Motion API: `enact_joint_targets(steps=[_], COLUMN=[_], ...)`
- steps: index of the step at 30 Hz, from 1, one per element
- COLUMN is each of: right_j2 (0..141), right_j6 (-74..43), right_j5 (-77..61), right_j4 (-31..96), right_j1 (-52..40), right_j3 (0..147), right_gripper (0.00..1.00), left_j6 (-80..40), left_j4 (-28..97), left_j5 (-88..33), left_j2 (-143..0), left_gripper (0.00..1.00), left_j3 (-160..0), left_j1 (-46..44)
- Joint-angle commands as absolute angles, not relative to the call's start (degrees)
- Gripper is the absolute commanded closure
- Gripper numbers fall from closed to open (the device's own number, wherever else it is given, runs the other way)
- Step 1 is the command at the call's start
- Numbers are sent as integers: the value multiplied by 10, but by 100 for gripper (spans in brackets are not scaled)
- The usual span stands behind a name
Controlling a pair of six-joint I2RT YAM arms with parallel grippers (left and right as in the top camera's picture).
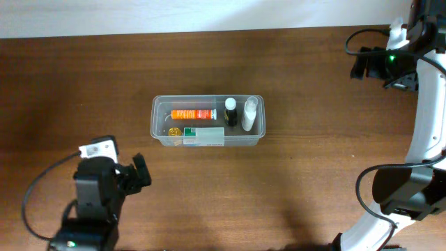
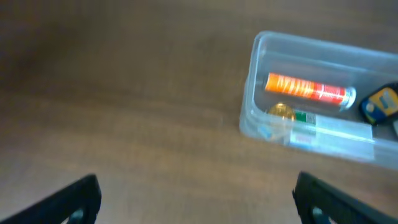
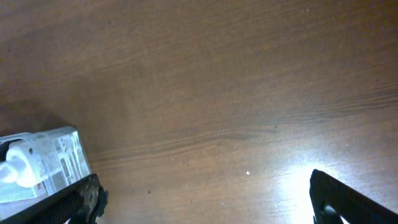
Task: Pack container
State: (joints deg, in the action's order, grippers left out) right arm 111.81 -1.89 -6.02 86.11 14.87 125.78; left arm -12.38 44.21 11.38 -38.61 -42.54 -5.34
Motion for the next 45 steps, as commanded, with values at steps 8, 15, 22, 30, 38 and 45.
enact_joint_targets(steps=[8, 15, 22, 30, 38, 45], right_j2=[1114, 1114, 1114, 1114, 1114, 1114], right_j6=[-22, -22, -22, -22, -22, -22], right_j5=[-57, -57, -57, -57, -57, -57], right_j4=[861, 861, 861, 861, 861, 861], right_j1=[151, 151, 151, 151, 151, 151], right_j3=[1266, 1266, 1266, 1266, 1266, 1266], right_gripper=[2, 2, 2, 2, 2, 2], left_j6=[-56, -42, -42, -26, -1, -1], left_j4=[181, 111, 108, 66, 64, 64], left_j5=[118, 118, 118, 119, 118, 118], left_j2=[-215, -107, -47, -11, -3, -3], left_gripper=[1, 1, 1, 1, 0, 1], left_j3=[-179, -92, -51, -19, -18, -18], left_j1=[-52, -52, -34, 6, 49, 43])
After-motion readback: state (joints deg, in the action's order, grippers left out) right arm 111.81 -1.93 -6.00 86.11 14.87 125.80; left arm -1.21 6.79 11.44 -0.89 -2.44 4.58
